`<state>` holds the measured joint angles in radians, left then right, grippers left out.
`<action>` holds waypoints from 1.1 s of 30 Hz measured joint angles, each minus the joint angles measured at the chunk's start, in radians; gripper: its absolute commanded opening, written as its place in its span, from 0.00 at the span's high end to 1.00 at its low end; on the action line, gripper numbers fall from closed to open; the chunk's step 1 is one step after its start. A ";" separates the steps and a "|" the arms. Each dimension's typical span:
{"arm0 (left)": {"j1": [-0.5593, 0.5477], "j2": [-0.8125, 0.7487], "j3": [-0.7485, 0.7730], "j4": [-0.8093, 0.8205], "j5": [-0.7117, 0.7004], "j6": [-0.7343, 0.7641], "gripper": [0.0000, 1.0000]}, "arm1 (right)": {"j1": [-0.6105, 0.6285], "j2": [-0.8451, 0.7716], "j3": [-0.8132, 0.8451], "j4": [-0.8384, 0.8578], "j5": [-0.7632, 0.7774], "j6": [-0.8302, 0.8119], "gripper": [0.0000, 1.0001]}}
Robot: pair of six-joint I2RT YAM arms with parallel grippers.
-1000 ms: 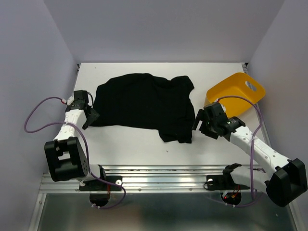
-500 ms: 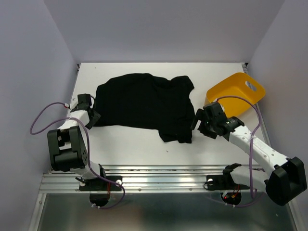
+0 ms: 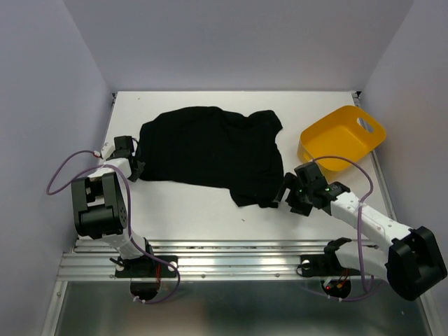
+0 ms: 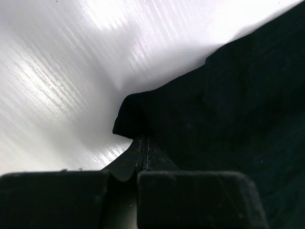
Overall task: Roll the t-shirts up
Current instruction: Flatten out the T-shirt at the center of the board.
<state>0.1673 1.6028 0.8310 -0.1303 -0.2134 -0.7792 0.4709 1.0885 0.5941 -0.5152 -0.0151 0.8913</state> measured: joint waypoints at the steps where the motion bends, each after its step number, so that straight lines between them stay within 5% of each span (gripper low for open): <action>1: 0.000 0.002 0.000 0.007 0.001 -0.001 1.00 | 0.007 0.005 -0.010 0.006 -0.005 0.000 0.17; 8: 0.000 0.003 0.000 0.017 0.007 -0.005 1.00 | 0.071 0.137 -0.020 0.121 -0.010 -0.074 0.28; 11: 0.000 0.003 0.000 0.018 0.012 -0.004 1.00 | 0.080 0.171 -0.019 0.187 -0.009 -0.117 0.42; 16: 0.000 0.002 0.000 0.018 0.026 -0.003 1.00 | 0.080 0.227 -0.014 0.278 -0.009 -0.191 0.96; 17: 0.000 0.002 0.000 0.018 0.029 -0.002 1.00 | 0.080 0.231 -0.013 0.283 -0.008 -0.195 0.99; 24: 0.000 -0.003 -0.001 0.013 0.052 0.002 1.00 | 0.093 0.195 0.071 0.245 -0.058 -0.303 0.99; 33: 0.000 -0.045 -0.020 -0.037 0.063 0.006 1.00 | 0.167 0.046 0.121 -0.001 -0.252 -0.330 0.99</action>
<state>0.1677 1.5581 0.8108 -0.1673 -0.1505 -0.7734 0.6380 1.1347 0.7147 -0.5163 -0.2668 0.5617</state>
